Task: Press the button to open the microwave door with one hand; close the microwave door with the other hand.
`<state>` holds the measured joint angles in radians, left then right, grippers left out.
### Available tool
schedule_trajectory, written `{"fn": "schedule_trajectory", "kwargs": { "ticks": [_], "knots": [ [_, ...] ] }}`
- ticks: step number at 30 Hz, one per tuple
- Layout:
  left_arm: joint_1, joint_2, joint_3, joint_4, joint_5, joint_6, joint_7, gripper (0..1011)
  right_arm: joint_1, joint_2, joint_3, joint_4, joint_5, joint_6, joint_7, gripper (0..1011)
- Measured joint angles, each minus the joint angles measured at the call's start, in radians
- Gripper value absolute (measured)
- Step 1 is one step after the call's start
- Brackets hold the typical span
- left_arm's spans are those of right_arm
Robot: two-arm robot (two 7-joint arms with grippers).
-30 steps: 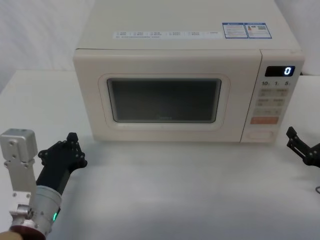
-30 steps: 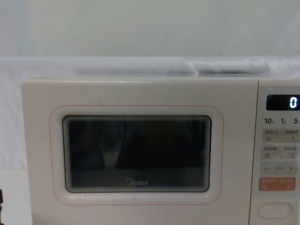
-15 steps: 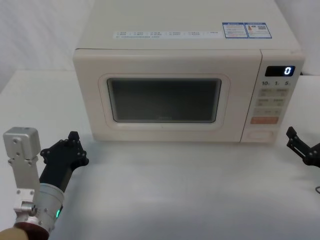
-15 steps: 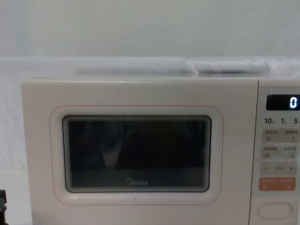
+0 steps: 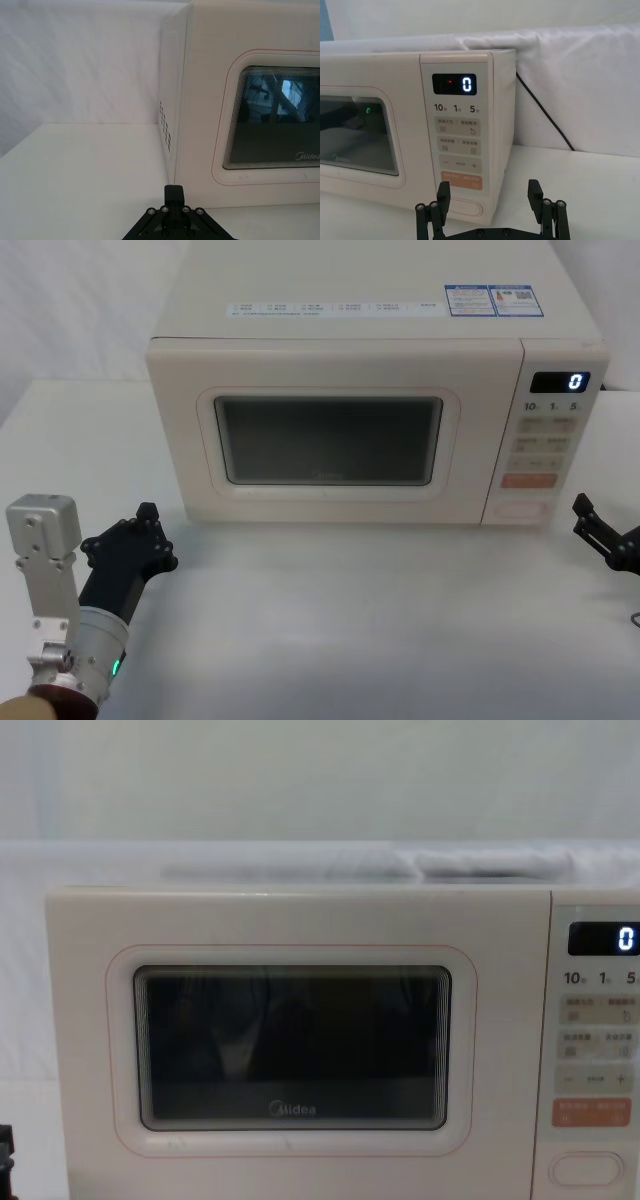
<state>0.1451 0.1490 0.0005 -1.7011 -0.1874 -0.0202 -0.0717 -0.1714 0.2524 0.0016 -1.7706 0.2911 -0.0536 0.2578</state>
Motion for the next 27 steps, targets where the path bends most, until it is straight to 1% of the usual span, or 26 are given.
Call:
{"fn": "schedule_trajectory", "kwargs": {
  "ticks": [8,9,11,13,15,20,22,23,25,27],
  "knots": [
    [0.0,0.001,0.001,-0.001,-0.001,0.0,0.0,0,0.0,0.0,0.0,0.0,0.0,0.0,0.0,1002],
    [0.0,0.001,0.001,-0.001,-0.001,0.0,0.0,13,0.0,0.0,0.0,0.0,0.0,0.0,0.0,1002],
    [0.0,0.001,0.001,-0.001,-0.002,0.0,0.0,74,0.0,0.0,0.0,0.0,0.0,0.0,0.0,1002],
    [0.0,0.001,0.001,-0.001,-0.002,0.0,0.0,106,0.0,0.0,0.0,0.0,0.0,0.0,0.0,1002],
    [0.0,0.001,0.001,-0.002,-0.002,0.001,0.001,173,0.0,0.0,0.0,0.0,0.0,0.0,0.0,1002],
    [0.0,0.001,0.001,-0.002,-0.003,0.001,0.001,305,0.0,0.0,0.0,0.0,0.0,0.0,0.0,1002],
    [0.0,0.001,0.001,-0.002,-0.003,0.001,0.001,384,0.0,0.0,0.0,0.0,0.0,0.0,0.0,1002],
    [0.0,0.001,0.001,-0.002,-0.003,0.001,0.001,401,0.0,0.0,0.0,0.0,0.0,0.0,0.0,1002],
    [0.0,0.001,0.001,-0.002,-0.003,0.002,0.001,485,0.0,0.0,0.0,0.0,0.0,0.0,0.0,1002],
    [0.0,0.001,0.001,-0.002,-0.003,0.002,0.001,528,0.0,0.0,0.0,0.0,0.0,0.0,0.0,1002]
  ]
}}
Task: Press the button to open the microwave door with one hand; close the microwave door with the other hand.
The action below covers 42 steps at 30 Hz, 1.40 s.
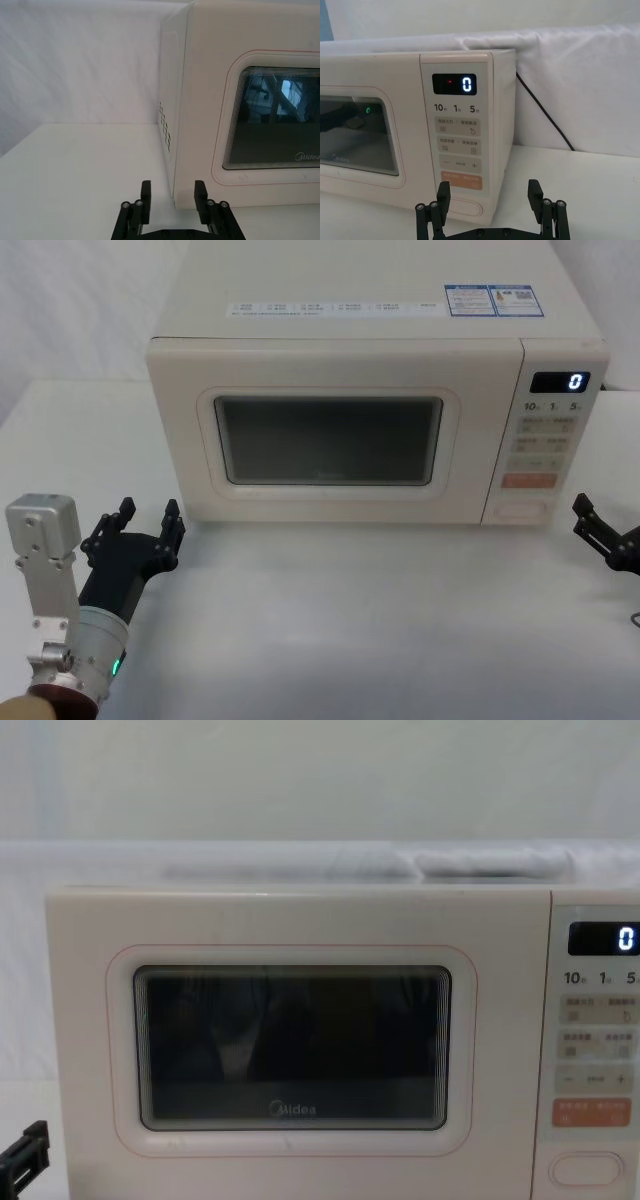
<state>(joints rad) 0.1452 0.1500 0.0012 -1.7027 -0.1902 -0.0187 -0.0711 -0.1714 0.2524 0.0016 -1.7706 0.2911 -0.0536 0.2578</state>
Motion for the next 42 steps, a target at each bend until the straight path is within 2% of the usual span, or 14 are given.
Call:
{"fn": "schedule_trajectory", "kwargs": {
  "ticks": [6,8,10,16,42],
  "knots": [
    [0.0,0.0,0.0,0.0,0.0,0.0,0.0,746,0.0,0.0,0.0,0.0,0.0,0.0,0.0,1002],
    [0.0,0.0,0.0,0.0,0.0,0.0,0.0,771,0.0,0.0,0.0,0.0,0.0,0.0,0.0,1002],
    [0.0,0.0,0.0,0.0,0.0,0.0,0.0,862,0.0,0.0,0.0,0.0,0.0,0.0,0.0,1002],
    [0.0,0.0,0.0,0.0,0.0,0.0,0.0,1001,0.0,0.0,0.0,0.0,0.0,0.0,0.0,1002],
    [0.0,0.0,0.0,0.0,0.0,0.0,0.0,1001,0.0,0.0,0.0,0.0,0.0,0.0,0.0,1002]
  ]
}}
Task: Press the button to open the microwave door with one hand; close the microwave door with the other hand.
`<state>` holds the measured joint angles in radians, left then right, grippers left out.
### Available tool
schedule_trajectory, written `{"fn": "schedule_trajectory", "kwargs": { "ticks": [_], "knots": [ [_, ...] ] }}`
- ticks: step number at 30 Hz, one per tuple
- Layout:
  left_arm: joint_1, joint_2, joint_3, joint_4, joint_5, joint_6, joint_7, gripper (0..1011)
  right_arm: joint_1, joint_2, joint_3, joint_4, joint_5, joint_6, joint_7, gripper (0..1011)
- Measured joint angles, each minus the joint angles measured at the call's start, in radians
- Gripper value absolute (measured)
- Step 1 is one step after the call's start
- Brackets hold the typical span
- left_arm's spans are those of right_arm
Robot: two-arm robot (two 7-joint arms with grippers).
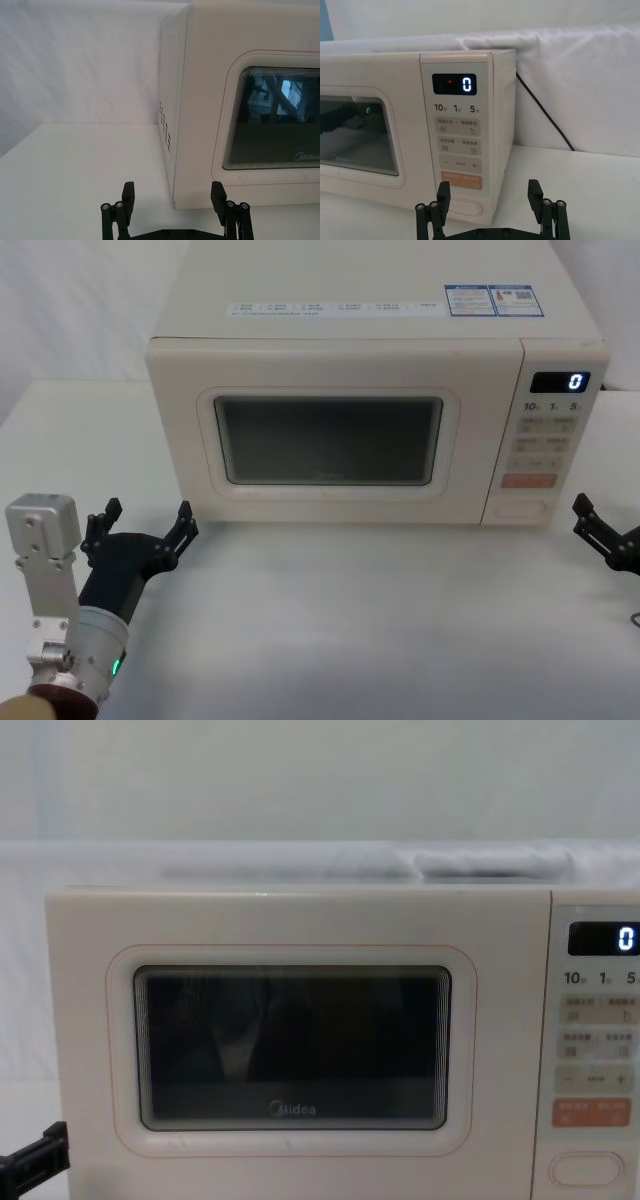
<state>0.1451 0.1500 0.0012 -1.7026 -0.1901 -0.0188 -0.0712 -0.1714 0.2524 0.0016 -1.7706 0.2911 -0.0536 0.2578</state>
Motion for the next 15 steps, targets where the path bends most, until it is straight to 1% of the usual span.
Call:
{"fn": "schedule_trajectory", "kwargs": {
  "ticks": [15],
  "knots": [
    [0.0,0.0,0.0,0.0,0.0,0.0,0.0,1001,0.0,0.0,0.0,0.0,0.0,0.0,0.0,1002]
  ]
}}
